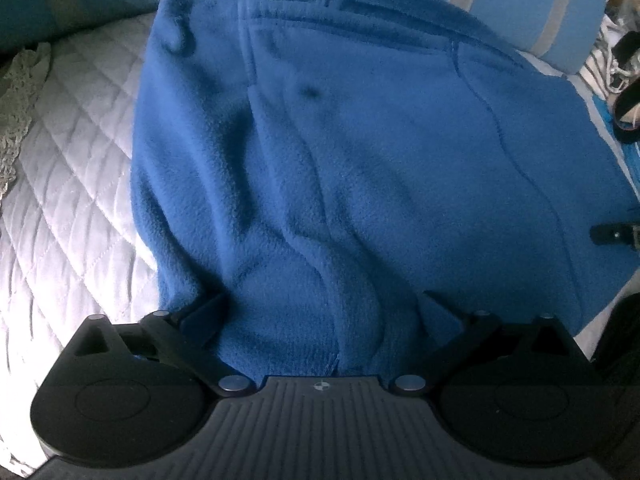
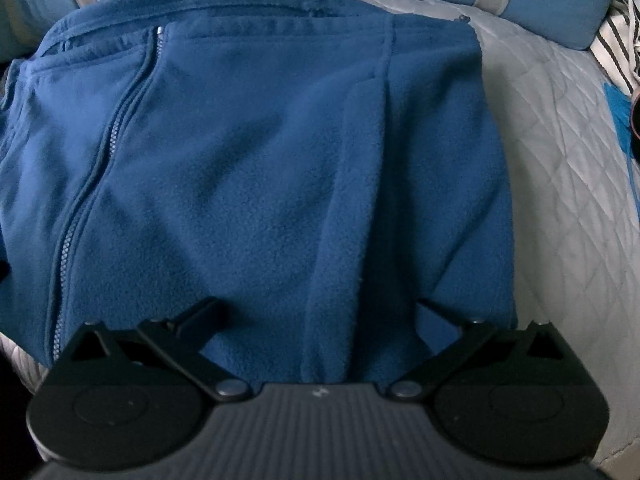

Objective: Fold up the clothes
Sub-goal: 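Press both open tools onto the hoodie to flatten it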

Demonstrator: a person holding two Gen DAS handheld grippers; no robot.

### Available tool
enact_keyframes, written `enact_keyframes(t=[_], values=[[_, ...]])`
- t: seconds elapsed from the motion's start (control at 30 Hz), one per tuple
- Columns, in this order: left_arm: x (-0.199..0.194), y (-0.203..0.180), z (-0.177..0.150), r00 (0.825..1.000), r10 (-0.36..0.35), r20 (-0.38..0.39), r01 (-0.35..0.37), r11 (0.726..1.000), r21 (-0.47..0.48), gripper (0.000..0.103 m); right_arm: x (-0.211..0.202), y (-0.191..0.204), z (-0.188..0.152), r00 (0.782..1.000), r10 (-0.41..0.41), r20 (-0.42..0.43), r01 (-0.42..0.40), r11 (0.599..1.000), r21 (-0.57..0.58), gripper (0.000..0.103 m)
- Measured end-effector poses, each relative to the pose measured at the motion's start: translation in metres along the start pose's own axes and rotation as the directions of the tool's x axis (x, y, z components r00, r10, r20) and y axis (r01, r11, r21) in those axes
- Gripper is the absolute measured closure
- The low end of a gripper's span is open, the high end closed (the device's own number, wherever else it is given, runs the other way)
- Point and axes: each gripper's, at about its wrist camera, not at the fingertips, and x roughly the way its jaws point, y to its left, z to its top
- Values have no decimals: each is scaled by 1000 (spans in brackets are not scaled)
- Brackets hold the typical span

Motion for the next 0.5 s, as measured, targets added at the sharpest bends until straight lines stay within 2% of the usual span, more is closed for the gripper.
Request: enact_keyframes(t=[0.2, 0.3, 0.4, 0.5], values=[[-6, 5, -3, 999, -27, 40, 27, 1000, 9, 0, -8, -1, -3, 999, 8, 35, -9, 1000, 10, 0], [-14, 8, 0, 999, -38, 30, 38, 999, 11, 0, -14, -2, -5, 999, 14, 50, -14, 1000, 9, 0], [-32, 5, 9, 1000, -30, 3, 30, 1000, 0, 0, -22, -1, -5, 999, -1, 47, 2, 1000, -15, 0], [-59, 0, 15, 1000, -9, 20, 9, 1000, 12, 0, -35, 8, 0, 999, -2, 49, 5, 998, -59, 0]])
